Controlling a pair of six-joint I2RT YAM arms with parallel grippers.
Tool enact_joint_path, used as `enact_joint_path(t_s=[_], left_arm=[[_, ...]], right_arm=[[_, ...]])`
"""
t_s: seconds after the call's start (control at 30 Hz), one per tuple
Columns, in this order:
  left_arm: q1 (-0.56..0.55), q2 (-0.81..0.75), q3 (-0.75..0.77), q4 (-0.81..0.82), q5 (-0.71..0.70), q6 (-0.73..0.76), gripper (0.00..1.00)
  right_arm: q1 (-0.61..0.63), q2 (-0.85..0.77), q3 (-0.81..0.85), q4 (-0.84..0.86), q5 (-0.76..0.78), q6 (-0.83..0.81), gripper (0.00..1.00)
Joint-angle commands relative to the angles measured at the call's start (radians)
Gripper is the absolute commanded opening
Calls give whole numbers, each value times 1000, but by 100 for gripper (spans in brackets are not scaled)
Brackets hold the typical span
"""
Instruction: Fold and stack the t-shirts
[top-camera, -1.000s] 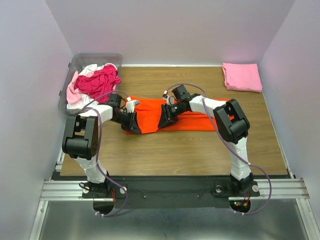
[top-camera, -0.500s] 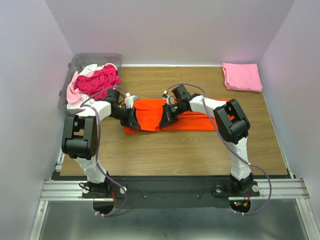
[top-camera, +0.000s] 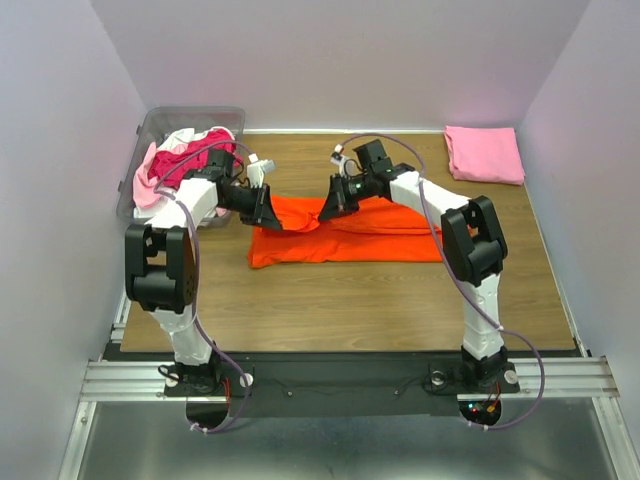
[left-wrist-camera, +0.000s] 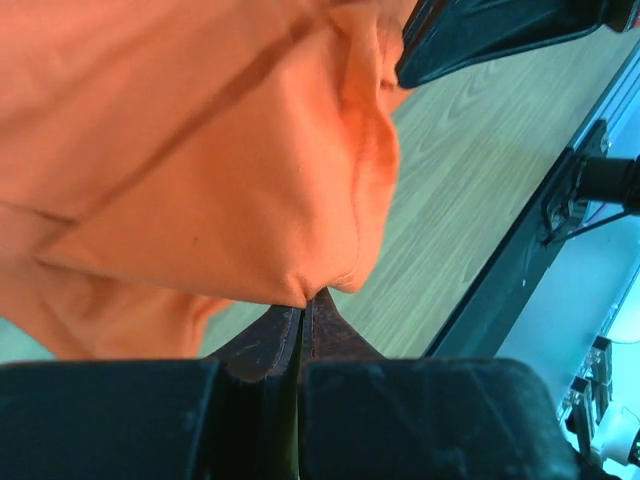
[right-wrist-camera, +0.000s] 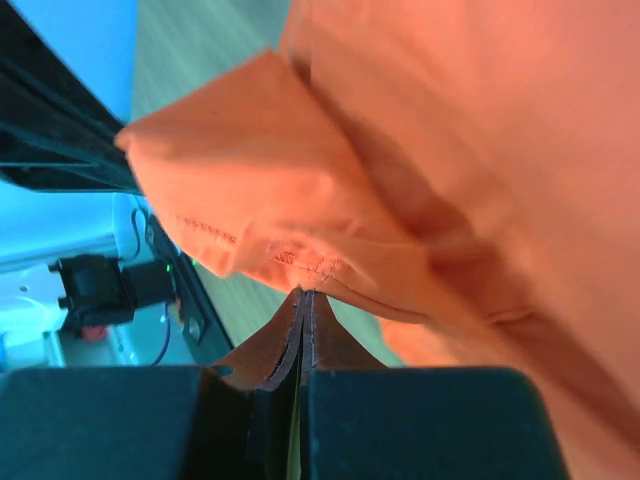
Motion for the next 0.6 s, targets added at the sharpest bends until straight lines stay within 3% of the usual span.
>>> enact_joint_path(t_s=[0.0, 0.27, 0.57], left_arm=[[16, 66, 107, -23, 32, 13, 0], [27, 239, 303, -40, 11, 11, 0], [32, 245, 259, -22, 15, 8, 0]], right_arm=[[-31, 23, 84, 34, -17, -28, 1], [-42, 101, 149, 34, -20, -35, 1], [-45, 124, 137, 32, -19, -52, 0]])
